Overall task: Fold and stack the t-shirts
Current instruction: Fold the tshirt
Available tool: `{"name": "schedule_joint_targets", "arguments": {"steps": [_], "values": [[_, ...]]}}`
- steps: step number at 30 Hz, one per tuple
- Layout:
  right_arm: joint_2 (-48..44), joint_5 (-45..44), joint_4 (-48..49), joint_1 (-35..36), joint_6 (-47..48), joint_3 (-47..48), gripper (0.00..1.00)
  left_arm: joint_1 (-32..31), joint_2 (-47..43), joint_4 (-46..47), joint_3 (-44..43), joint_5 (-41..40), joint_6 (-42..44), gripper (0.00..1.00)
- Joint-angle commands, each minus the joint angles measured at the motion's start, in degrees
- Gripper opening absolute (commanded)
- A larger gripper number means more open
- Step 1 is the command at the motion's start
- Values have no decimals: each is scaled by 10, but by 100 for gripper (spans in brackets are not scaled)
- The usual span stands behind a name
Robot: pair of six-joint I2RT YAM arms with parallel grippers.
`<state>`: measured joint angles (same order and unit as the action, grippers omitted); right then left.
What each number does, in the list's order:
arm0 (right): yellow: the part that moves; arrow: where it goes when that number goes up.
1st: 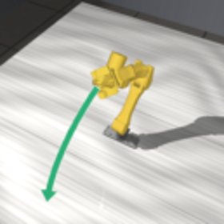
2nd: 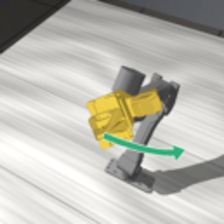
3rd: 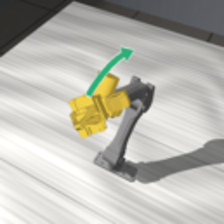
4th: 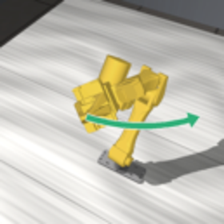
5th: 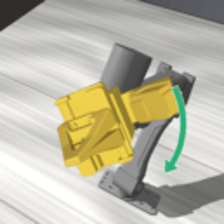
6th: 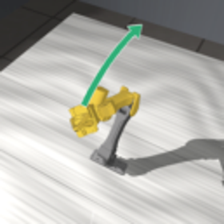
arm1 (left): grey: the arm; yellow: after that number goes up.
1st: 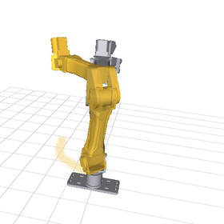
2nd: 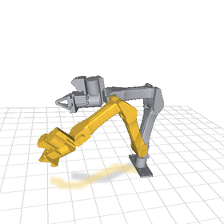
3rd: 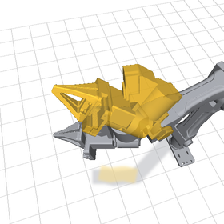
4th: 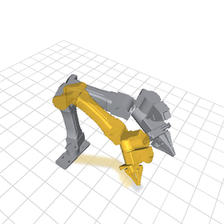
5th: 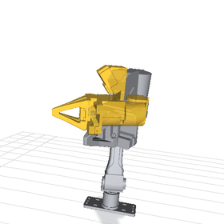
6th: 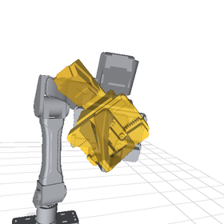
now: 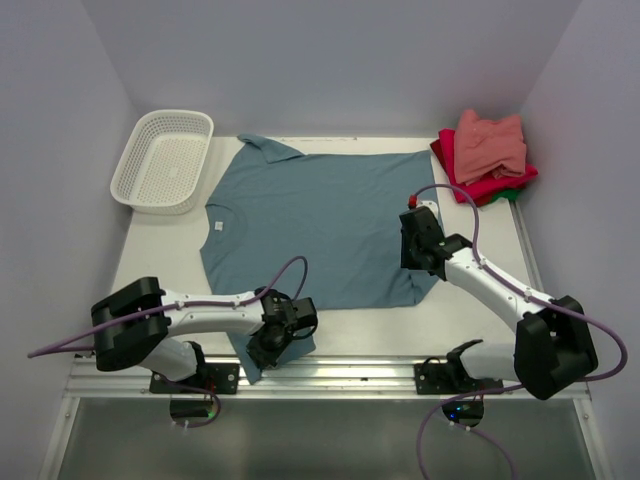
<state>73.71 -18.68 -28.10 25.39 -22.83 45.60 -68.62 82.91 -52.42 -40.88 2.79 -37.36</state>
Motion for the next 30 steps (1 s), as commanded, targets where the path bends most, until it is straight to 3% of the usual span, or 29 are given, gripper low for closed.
{"name": "schedule_joint_targets", "arguments": {"steps": [1,3,6,10,16,20,24,30], "values": [[-17,-26,9,0,3,0,34,-1,-16,-3,-5,-8,-15,0],[-19,-47,5,-1,-6,0,35,-1,-29,-18,-24,-19,-24,0],[-15,-83,-14,-2,-24,4,48,-1,-53,-44,-52,-25,-39,0],[-9,-122,-31,-10,-48,3,50,-1,-75,-71,-71,-54,-51,0],[10,-89,-12,-21,-46,-11,44,-1,-81,-87,-82,-70,-52,0],[16,4,13,-20,-34,-9,36,-1,-83,-87,-79,-74,-52,0],[35,36,8,-20,-16,-1,38,-1,-88,-84,-75,-74,-56,0],[70,19,-2,-19,-18,2,40,-1,-93,-85,-77,-74,-59,0]]}}
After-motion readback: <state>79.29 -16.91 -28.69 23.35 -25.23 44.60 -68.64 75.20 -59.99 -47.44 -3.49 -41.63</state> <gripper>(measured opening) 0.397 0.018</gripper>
